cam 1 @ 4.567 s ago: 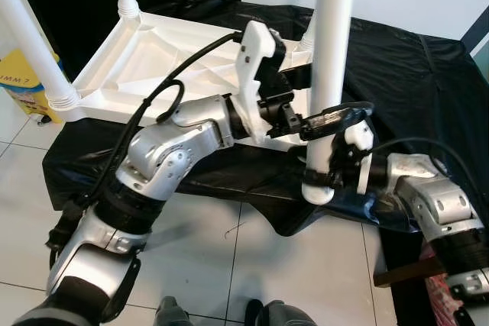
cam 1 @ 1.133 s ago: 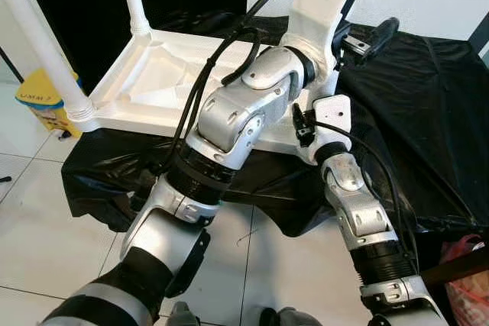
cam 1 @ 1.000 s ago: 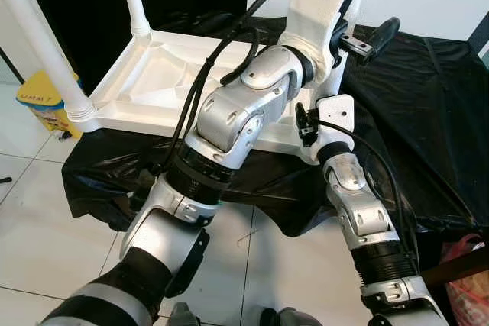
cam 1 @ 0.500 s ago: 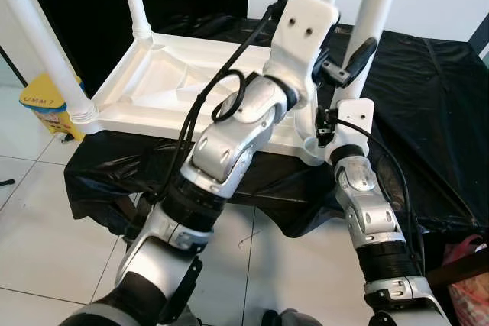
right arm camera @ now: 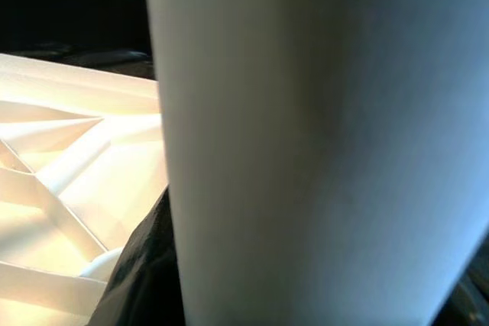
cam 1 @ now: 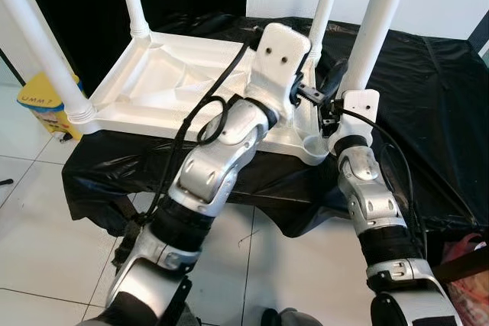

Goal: Building children table

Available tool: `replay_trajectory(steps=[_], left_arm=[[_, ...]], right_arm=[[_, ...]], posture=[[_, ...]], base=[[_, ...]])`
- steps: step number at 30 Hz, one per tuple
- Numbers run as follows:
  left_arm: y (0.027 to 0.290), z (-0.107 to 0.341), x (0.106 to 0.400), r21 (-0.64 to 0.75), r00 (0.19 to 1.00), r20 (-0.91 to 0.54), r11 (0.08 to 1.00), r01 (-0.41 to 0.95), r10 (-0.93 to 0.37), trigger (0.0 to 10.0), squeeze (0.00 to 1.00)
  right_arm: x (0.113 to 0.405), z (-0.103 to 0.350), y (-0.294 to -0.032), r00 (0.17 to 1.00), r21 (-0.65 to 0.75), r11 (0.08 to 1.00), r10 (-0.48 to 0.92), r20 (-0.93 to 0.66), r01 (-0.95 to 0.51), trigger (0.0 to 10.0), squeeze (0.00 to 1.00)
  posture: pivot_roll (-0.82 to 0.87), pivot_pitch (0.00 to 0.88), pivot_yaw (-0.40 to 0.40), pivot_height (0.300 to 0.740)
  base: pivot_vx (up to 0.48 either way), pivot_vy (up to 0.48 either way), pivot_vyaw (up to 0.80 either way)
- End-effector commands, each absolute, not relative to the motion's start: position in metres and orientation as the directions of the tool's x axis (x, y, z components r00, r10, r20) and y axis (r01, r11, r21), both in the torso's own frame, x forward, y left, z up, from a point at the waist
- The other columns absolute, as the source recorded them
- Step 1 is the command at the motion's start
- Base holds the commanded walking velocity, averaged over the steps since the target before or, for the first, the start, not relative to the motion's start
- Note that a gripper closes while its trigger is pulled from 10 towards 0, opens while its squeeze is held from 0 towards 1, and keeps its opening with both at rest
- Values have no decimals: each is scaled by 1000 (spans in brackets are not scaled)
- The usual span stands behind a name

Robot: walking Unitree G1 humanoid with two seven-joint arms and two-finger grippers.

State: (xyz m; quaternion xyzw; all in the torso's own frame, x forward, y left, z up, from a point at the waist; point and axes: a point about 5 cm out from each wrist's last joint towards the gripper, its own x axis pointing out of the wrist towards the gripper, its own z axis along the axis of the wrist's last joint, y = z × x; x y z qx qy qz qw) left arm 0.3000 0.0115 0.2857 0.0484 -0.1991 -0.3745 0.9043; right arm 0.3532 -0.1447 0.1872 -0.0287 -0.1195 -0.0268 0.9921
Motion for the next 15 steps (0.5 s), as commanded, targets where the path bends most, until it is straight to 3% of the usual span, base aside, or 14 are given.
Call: replay_trajectory(steps=[1, 5, 8, 11, 15], left_arm=[[8, 286, 294, 264, 600, 322, 678, 686, -732, 10000, 0], [13, 278, 290, 270, 575, 269, 634, 725, -773, 10000, 0], [17, 268, 280, 268, 514, 195, 549, 791, -835, 10000, 0], [17, 268, 280, 268, 514, 195, 549, 791, -835, 10000, 0], [19, 255, 263, 275, 444, 102, 455, 847, -890, 10000, 0]], right_arm=[[354, 189, -146, 966, -37, 998, -47, 255, 58, 10000, 0], [357, 189, -142, 966, -29, 999, -23, 258, 32, 10000, 0], [361, 185, -139, 967, -14, 1000, -4, 254, 8, 10000, 0], [361, 185, -139, 967, -14, 1000, -4, 254, 8, 10000, 0], [367, 169, -135, 981, 8, 1000, 9, 195, -11, 10000, 0]], posture=[[75, 147, -80, 740], [96, 174, -81, 740], [113, 195, -77, 740], [113, 195, -77, 740], [145, 236, -71, 740]], base=[[0, 0, 0], [0, 0, 0], [0, 0, 0], [0, 0, 0], [0, 0, 0]])
